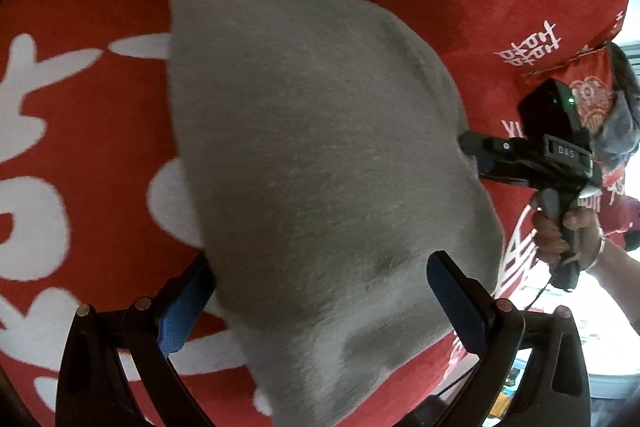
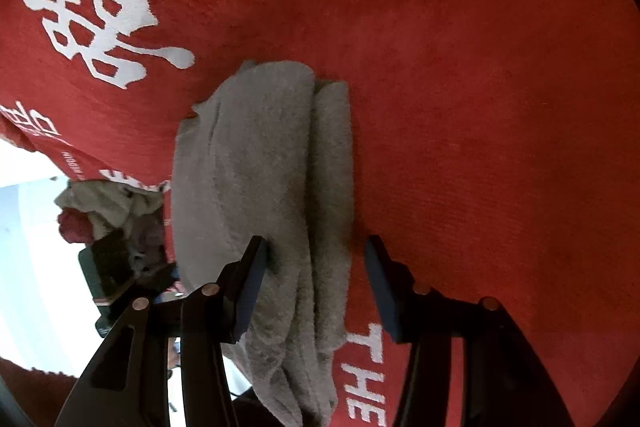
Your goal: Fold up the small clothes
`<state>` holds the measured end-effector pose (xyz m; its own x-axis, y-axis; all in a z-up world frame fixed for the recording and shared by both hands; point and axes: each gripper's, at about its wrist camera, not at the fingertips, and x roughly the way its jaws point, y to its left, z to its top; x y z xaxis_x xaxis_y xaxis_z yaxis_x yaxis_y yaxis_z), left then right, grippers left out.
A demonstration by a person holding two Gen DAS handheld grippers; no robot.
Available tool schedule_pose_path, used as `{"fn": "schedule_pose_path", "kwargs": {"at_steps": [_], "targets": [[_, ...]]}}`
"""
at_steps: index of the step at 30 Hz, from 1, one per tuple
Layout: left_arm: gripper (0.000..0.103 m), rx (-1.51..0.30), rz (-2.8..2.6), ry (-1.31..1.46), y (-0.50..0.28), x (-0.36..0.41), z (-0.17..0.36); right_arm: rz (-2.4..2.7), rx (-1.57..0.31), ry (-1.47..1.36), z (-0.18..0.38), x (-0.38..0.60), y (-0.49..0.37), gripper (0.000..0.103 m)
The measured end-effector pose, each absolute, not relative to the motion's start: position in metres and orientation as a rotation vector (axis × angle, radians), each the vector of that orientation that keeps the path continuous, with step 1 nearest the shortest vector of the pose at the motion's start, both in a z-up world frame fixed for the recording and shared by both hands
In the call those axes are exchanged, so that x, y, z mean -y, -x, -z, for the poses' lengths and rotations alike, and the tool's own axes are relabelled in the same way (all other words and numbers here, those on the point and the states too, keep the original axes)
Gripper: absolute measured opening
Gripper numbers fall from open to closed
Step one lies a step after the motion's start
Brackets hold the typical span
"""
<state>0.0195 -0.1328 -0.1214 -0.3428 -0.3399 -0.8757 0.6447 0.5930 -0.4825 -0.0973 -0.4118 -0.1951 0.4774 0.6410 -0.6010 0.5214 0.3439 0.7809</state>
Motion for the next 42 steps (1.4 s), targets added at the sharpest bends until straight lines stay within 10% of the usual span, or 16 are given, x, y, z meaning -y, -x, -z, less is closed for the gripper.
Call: {"fn": "schedule_pose_path", "kwargs": {"at_steps": [12, 20, 42], "targets": [[0.102, -1.625, 1.012, -0.229, -0.020, 0.135, 0.127, -0.287, -1.073, -1.355, 0.210, 0.399, 0.057, 0.057], [0.048, -1.521, 0.981, -0.231, -0.015, 0.122, 0.098, -0.215, -1.074, -1.352, 0.181, 0.386, 0.056, 0.037], [0.047, -1.446, 0.981, -0.237, 0.004, -0.030, 0.019, -0.326, -0.979, -1.370, 0.076, 0.250, 0.077, 0.036]]}}
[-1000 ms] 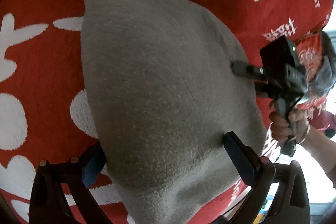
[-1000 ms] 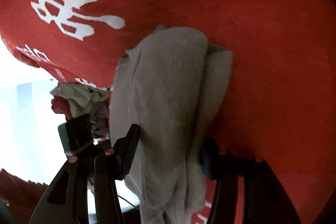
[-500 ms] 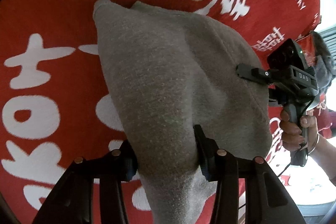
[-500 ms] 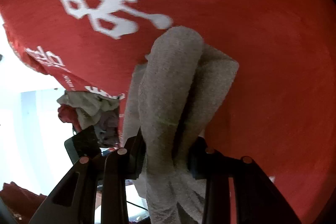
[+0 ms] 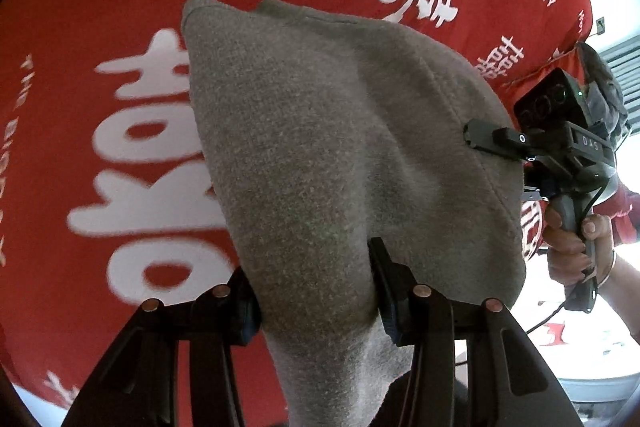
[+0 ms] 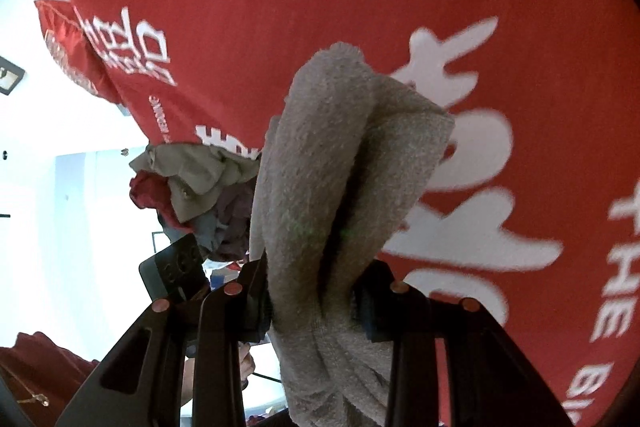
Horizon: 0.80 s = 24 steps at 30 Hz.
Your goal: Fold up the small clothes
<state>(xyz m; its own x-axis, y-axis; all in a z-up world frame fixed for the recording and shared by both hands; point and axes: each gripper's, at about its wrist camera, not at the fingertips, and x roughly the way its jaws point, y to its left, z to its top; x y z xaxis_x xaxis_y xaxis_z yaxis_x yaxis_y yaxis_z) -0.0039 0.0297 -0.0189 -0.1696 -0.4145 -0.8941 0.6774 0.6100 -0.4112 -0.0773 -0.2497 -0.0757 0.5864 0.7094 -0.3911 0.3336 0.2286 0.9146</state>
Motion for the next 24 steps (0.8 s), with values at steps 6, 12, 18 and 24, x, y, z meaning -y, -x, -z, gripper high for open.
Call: {"fn": "schedule_pose_path", "kwargs": {"at_steps": [6, 12, 18, 24], "targets": [[0.048, -1.426, 0.911, -0.310, 0.013, -0.057, 0.045, -0.303, -1.012, -1.387, 0.100, 0.206, 0.080, 0.036], [0.063, -1.453, 0.819, -0.277, 0.005, -0.075, 0.084, -0.188, -1.154, -1.271, 0.137, 0.191, 0.070, 0.040], [0.077, -1.405, 0.744, -0.357, 0.005, -0.082, 0.067, -0.018, -1.218, -1.139, 0.119, 0.206, 0.091, 0.057], [0.103, -1.329, 0.691, -0.377, 0.006, -0.087, 0.038, -0.063, -1.185, -1.163, 0.081, 0.188, 0.134, 0.057]]}}
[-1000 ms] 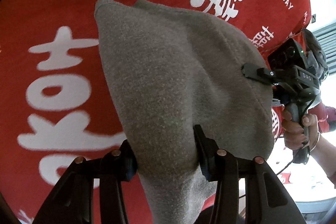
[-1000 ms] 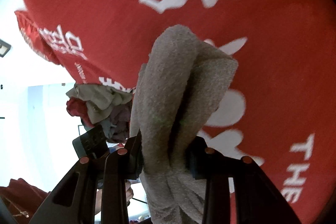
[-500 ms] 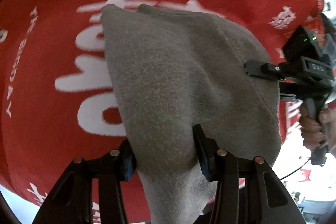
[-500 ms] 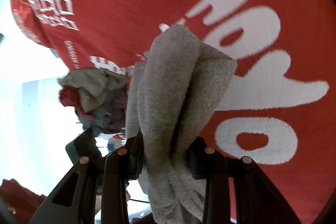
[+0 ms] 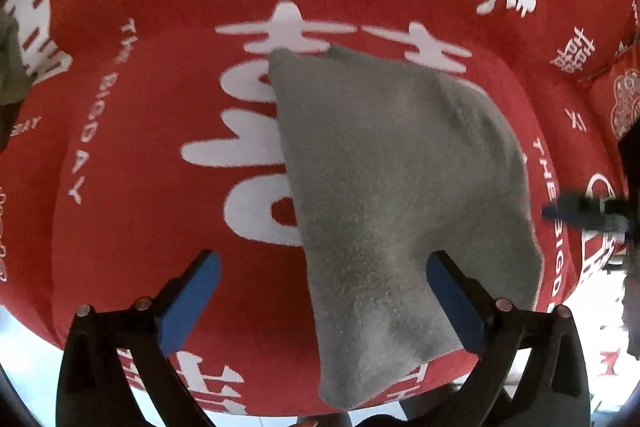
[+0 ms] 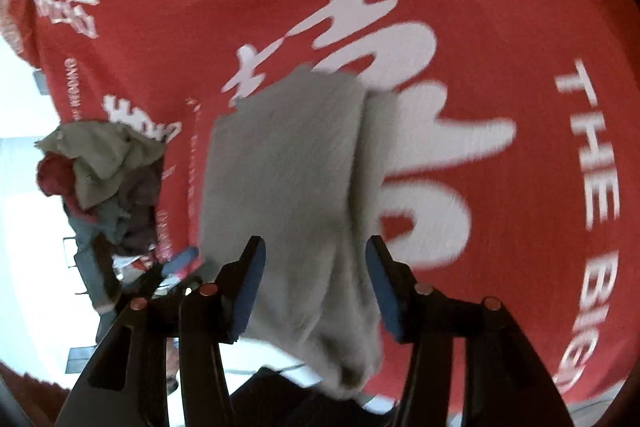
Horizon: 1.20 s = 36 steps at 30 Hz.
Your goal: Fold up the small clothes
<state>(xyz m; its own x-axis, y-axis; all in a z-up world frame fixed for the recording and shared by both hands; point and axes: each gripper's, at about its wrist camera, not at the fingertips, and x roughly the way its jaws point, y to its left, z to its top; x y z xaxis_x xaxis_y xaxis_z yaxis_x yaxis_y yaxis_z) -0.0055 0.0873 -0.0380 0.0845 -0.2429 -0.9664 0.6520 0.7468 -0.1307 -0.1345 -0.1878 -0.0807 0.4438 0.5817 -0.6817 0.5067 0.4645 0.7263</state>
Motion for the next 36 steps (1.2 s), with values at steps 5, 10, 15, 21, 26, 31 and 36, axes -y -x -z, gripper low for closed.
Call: {"fn": "schedule_pose_path", "kwargs": {"at_steps": [5, 10, 15, 21, 26, 31, 36], "targets": [[0.103, -1.296, 0.665, -0.388, 0.005, -0.083, 0.024, -0.097, -1.273, -1.171, 0.093, 0.152, 0.137, 0.053], [0.103, -1.342, 0.706, -0.296, 0.001, -0.087, 0.012, -0.053, -1.278, -1.088, 0.084, 0.145, 0.133, 0.007], [0.103, -1.331, 0.645, -0.422, 0.008, -0.082, 0.024, 0.080, -1.380, -0.923, 0.096, 0.143, 0.155, 0.007], [0.103, -1.377, 0.624, -0.454, 0.020, -0.085, 0.035, 0.143, -1.388, -0.980, 0.114, 0.143, 0.180, 0.008], [0.103, -1.401, 0.584, -0.481, 0.025, -0.088, 0.039, 0.201, -1.429, -0.959, 0.102, 0.145, 0.193, 0.025], [0.103, -1.401, 0.572, -0.512, 0.027, -0.086, 0.037, 0.255, -1.296, -0.808, 0.054, 0.141, 0.185, 0.033], [0.103, -1.417, 0.557, -0.526, 0.028, -0.087, 0.038, 0.180, -1.301, -0.726, 0.056, 0.123, 0.159, 0.033]]}}
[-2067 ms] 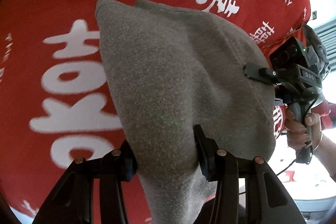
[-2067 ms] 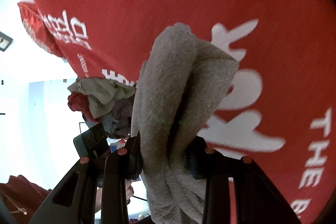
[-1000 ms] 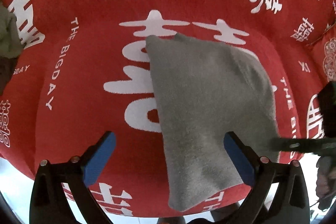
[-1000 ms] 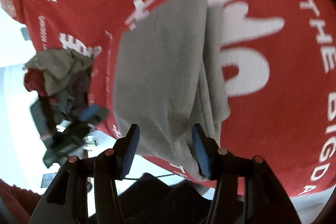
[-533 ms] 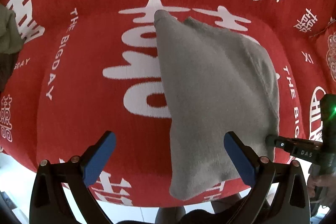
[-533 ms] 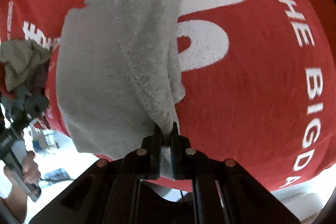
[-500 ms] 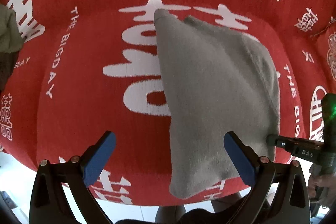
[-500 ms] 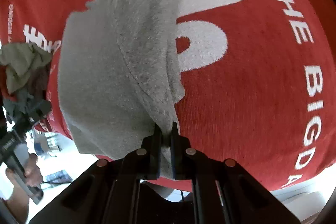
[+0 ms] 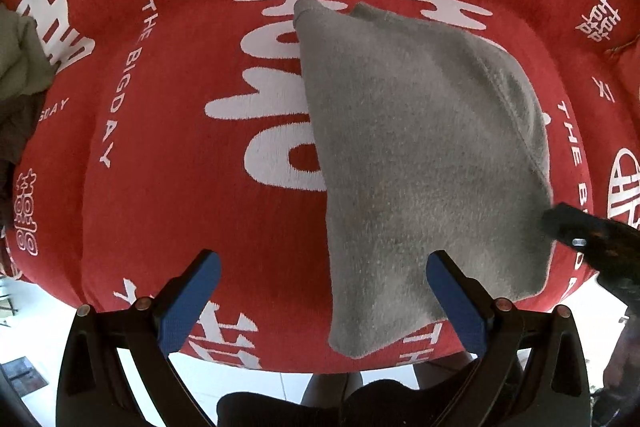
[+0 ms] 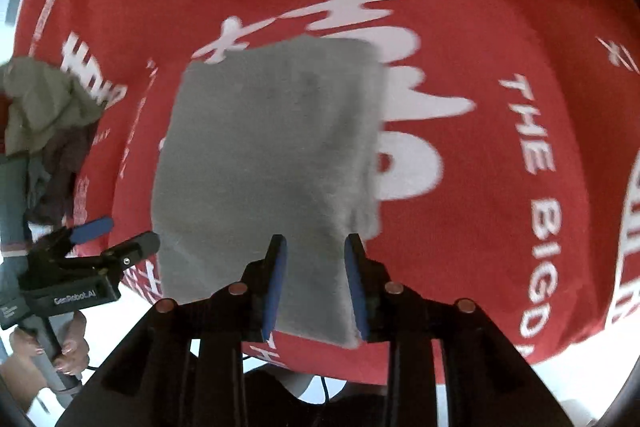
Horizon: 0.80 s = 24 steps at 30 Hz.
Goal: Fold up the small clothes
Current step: 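Lower the folded bundle onto the cushion and open the right gripper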
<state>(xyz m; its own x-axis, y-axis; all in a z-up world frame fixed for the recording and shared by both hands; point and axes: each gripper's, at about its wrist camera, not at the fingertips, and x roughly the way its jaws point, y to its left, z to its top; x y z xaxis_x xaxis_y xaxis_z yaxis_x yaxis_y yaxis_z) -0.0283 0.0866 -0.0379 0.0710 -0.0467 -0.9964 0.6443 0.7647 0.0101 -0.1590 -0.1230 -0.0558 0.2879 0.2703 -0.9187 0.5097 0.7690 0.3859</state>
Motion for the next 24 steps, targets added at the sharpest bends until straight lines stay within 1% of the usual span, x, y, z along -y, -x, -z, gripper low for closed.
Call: {"fn": "schedule_pose_path", "kwargs": {"at_steps": [1, 2, 4, 6, 8, 9, 10, 14, 18, 21, 24], "targets": [[0.103, -1.420, 0.554, -0.529, 0.028, -0.087, 0.038, 0.176, -1.341, -0.707, 0.067, 0.119, 0.154, 0.033], [0.103, -1.423, 0.547, -0.533, 0.029, -0.088, 0.038, 0.181, -1.369, -0.692, 0.076, 0.117, 0.151, 0.030], [0.103, -1.424, 0.538, -0.542, 0.030, -0.089, 0.037, 0.196, -1.379, -0.692, 0.087, 0.115, 0.154, 0.027], [0.103, -1.422, 0.540, -0.540, 0.031, -0.091, 0.034, 0.254, -1.408, -0.699, 0.087, 0.123, 0.165, 0.028], [0.103, -1.428, 0.538, -0.545, 0.032, -0.092, 0.033, 0.276, -1.405, -0.798, 0.087, 0.132, 0.181, 0.029], [0.103, -1.432, 0.538, -0.547, 0.032, -0.093, 0.032, 0.287, -1.399, -0.842, 0.085, 0.136, 0.188, 0.032], [0.103, -1.434, 0.537, -0.547, 0.032, -0.093, 0.030, 0.296, -1.396, -0.863, 0.081, 0.138, 0.194, 0.033], [0.103, -1.431, 0.544, -0.553, 0.035, -0.095, 0.018, 0.320, -1.425, -0.792, 0.057, 0.133, 0.205, 0.035], [0.103, -1.443, 0.542, -0.558, 0.038, -0.097, 0.006, 0.346, -1.447, -0.793, 0.040, 0.135, 0.204, 0.036], [0.103, -1.456, 0.547, -0.553, 0.040, -0.099, -0.005, 0.359, -1.446, -0.802, 0.019, 0.132, 0.205, 0.042], [0.103, -1.449, 0.553, -0.560, 0.043, -0.098, -0.020, 0.352, -1.429, -0.775, -0.003, 0.126, 0.195, 0.056]]}}
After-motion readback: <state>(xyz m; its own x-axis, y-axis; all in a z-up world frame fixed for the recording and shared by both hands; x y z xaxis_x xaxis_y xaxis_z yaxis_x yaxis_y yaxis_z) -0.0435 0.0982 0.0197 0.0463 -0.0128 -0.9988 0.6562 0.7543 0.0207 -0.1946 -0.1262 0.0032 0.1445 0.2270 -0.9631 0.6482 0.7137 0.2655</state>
